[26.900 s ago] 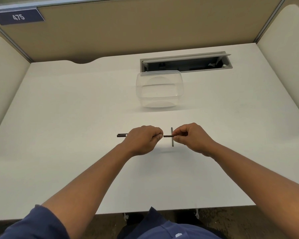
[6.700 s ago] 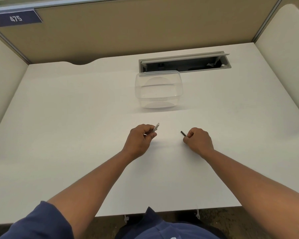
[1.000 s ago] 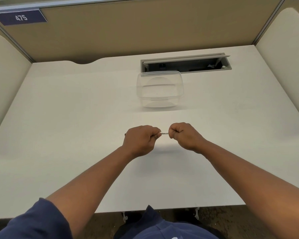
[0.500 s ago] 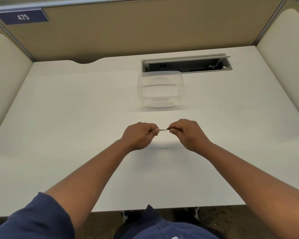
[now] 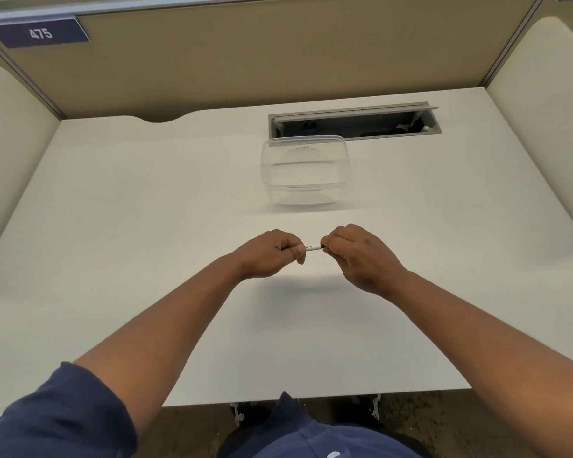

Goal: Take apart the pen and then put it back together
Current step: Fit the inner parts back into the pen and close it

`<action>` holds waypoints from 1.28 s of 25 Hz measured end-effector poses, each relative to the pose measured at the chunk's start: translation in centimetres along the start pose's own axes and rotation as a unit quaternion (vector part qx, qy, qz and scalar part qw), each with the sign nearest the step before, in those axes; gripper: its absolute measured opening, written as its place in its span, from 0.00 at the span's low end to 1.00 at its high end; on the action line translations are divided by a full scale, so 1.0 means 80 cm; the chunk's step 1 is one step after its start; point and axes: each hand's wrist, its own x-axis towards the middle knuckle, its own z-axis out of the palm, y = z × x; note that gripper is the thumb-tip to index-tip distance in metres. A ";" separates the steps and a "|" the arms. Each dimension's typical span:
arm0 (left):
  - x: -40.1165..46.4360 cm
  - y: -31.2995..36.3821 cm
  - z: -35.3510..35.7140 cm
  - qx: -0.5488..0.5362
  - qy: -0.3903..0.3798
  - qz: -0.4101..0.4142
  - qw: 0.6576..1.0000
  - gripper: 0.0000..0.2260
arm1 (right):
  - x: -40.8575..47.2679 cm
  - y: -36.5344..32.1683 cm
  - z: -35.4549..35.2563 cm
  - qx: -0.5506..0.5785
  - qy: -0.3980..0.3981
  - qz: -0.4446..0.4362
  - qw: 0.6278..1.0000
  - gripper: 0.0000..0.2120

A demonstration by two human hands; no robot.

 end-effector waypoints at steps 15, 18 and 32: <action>-0.012 -0.001 0.010 0.082 0.042 -0.004 0.996 0.14 | 0.001 -0.032 -0.014 0.341 -0.130 0.261 0.894 0.13; -0.012 -0.002 0.013 0.122 0.061 0.008 0.991 0.14 | 0.006 -0.041 -0.013 0.489 -0.118 0.358 0.786 0.11; -0.010 0.007 -0.005 -0.102 -0.044 -0.030 0.993 0.16 | -0.002 -0.008 -0.009 0.001 0.002 -0.010 1.000 0.11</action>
